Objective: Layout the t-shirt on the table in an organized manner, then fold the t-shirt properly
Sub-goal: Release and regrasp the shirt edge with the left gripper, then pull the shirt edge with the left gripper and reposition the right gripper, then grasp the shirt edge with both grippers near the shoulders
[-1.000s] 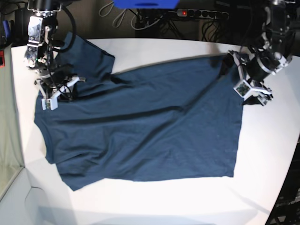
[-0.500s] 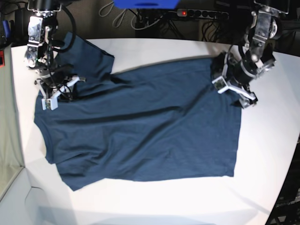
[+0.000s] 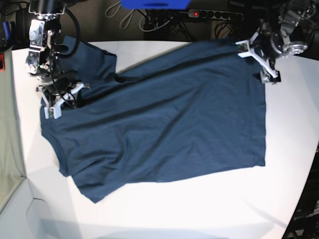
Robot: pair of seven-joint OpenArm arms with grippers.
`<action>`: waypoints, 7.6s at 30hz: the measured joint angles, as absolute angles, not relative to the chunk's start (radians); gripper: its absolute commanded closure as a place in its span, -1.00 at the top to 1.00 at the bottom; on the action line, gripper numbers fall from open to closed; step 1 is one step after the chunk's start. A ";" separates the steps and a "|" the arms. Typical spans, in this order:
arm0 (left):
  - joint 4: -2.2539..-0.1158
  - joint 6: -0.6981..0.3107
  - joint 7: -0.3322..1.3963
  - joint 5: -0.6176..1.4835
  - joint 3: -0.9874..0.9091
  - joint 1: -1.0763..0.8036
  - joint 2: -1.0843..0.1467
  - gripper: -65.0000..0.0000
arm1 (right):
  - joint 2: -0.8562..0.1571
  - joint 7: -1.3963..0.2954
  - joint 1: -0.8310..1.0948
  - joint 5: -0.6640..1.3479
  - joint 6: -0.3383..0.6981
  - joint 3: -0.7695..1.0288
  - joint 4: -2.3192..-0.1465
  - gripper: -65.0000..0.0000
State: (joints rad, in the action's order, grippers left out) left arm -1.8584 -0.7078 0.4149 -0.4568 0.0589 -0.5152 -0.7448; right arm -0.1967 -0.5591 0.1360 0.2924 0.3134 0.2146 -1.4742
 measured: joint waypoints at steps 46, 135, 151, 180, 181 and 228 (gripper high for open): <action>-0.795 -0.719 0.179 -0.295 -0.125 0.396 -0.374 0.95 | -0.155 -0.588 0.150 0.286 0.307 0.145 -1.649 -0.26; -1.504 -0.704 0.482 -0.264 -0.659 -0.036 -0.105 0.95 | -0.272 -0.583 0.449 0.285 0.250 -0.016 -1.806 -0.26; -1.392 -0.702 0.468 -0.250 -0.659 -0.033 -0.105 0.94 | -0.255 -0.580 0.444 0.285 0.250 -0.016 -1.806 -0.26; -1.401 -0.701 0.473 -0.257 -0.664 -0.043 -0.086 -0.08 | -0.255 -0.581 0.427 0.285 0.250 -0.016 -1.805 -0.26; -1.401 -0.700 0.468 -0.256 -0.664 -0.048 -0.086 -0.09 | -0.255 -0.581 0.427 0.285 0.250 -0.016 -1.805 -0.26; -1.657 -0.703 0.486 -0.152 -0.758 -0.130 0.012 -0.99 | -0.219 -0.595 0.529 0.281 0.247 -0.017 -1.901 -0.11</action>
